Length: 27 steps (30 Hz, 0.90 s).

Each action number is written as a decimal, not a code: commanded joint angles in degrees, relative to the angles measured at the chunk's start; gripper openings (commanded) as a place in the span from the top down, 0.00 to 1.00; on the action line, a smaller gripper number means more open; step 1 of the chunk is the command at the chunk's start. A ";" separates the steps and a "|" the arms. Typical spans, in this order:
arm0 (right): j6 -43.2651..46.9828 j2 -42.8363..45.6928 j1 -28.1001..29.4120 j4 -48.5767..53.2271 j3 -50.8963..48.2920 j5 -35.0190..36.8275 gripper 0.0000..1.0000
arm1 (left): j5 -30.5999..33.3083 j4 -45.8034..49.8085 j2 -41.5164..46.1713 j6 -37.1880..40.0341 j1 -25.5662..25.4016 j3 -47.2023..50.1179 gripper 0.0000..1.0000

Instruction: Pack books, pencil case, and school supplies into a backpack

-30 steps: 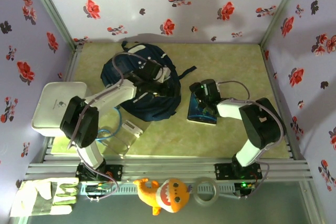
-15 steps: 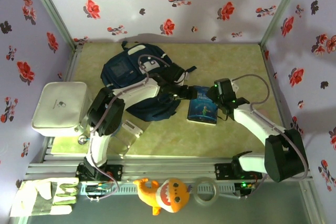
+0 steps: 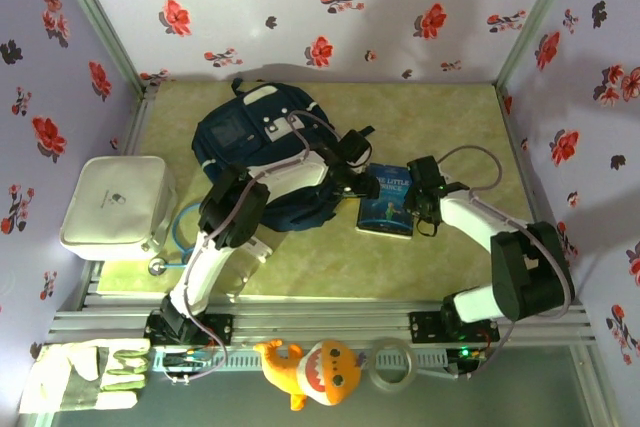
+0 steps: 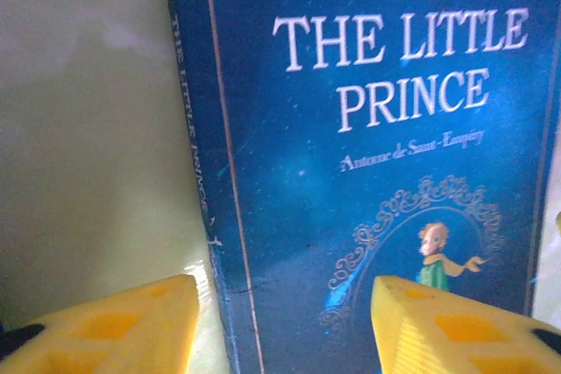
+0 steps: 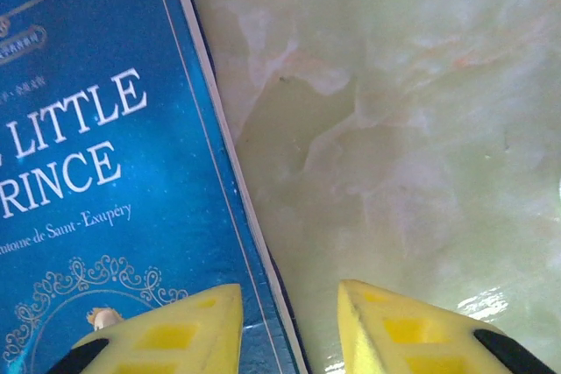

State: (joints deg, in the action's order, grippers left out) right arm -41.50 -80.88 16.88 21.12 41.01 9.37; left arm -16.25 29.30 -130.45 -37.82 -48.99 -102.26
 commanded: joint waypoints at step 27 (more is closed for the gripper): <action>-3.34 -6.29 -0.27 -6.65 -1.90 -7.64 0.72 | -6.79 3.86 -2.31 -1.56 -0.29 -6.78 0.63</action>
State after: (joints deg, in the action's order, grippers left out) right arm -42.89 -85.32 16.75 16.71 40.56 4.54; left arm -16.84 35.09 -133.82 -37.41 -49.06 -107.85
